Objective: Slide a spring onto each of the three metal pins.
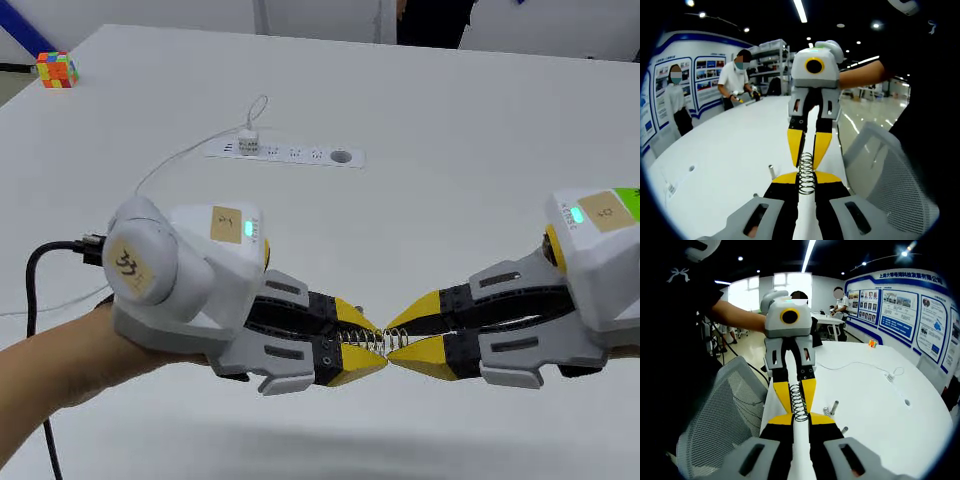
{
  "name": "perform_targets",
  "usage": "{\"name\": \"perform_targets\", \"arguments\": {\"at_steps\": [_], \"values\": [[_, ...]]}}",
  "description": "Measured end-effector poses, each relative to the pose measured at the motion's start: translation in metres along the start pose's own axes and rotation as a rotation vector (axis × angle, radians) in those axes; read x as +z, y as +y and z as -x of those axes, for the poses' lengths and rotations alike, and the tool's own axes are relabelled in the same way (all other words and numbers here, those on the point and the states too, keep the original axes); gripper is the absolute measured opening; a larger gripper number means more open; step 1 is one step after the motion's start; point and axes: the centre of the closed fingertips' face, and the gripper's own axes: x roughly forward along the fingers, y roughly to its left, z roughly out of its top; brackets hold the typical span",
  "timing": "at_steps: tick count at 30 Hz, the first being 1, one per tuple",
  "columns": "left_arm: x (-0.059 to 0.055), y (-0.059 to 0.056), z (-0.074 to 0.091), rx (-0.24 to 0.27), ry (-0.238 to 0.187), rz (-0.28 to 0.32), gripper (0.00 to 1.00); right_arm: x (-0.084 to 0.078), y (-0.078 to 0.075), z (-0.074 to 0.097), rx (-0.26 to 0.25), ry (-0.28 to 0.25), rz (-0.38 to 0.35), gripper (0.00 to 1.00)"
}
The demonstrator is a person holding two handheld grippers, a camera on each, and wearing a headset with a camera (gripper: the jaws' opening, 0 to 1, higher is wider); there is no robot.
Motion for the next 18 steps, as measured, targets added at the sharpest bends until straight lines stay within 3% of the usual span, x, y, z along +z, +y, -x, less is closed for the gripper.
{"name": "perform_targets", "arguments": {"at_steps": [11, 18], "values": [[0.001, 0.004, 0.001, 0.016, -0.001, -0.008, 0.11, 0.015, -0.003, 0.005, -0.013, -0.048, -0.011, 0.11], [0.005, 0.006, 0.001, 0.024, -0.018, -0.006, 0.11, 0.034, -0.005, 0.009, -0.005, -0.130, -0.064, 0.12]]}}
